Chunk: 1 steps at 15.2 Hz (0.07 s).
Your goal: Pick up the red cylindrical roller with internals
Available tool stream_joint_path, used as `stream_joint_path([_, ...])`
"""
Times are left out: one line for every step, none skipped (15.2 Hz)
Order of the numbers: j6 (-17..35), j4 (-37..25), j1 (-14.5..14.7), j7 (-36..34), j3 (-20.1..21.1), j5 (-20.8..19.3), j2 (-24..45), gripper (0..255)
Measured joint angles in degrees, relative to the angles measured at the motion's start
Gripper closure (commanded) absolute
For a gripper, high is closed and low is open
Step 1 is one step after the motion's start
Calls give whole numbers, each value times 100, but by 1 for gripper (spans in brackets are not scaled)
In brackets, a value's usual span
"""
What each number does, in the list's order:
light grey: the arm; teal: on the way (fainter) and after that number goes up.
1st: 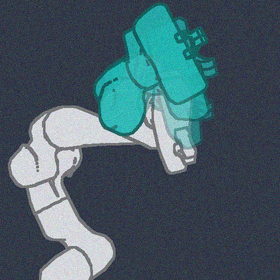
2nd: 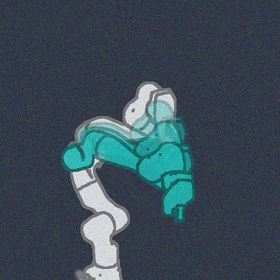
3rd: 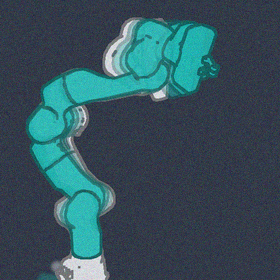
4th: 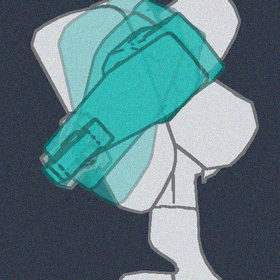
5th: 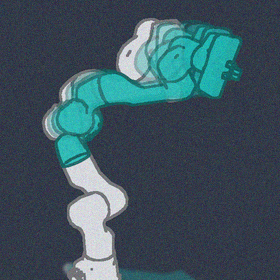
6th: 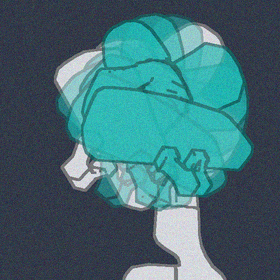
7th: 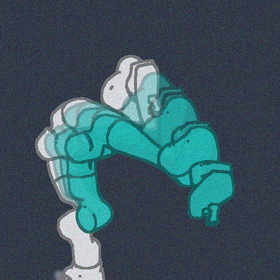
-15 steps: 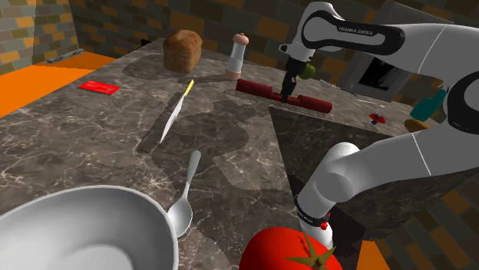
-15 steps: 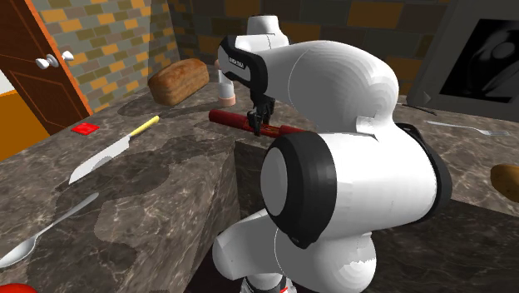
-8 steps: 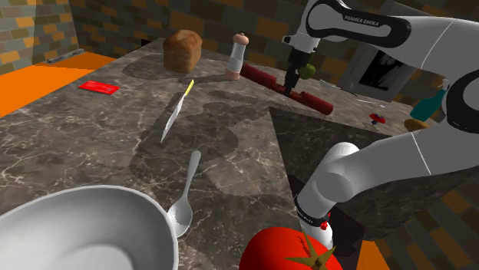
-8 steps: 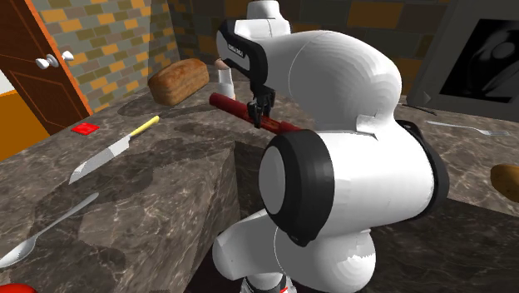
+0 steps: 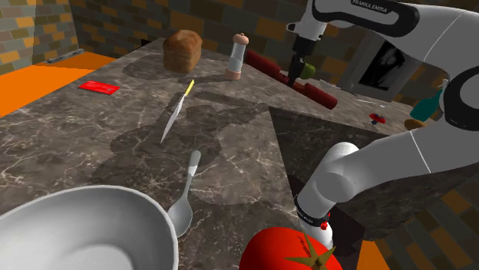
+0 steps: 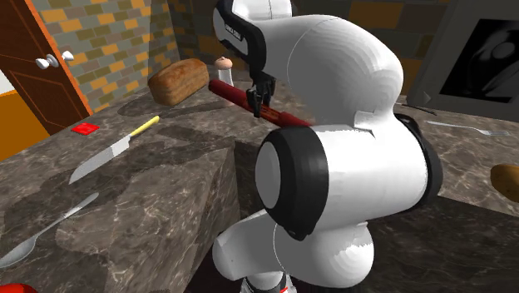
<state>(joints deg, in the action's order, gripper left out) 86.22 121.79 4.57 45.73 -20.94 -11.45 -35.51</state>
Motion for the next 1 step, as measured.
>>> stream_joint_path([-39,-53,1,12,-3,2,13,255])
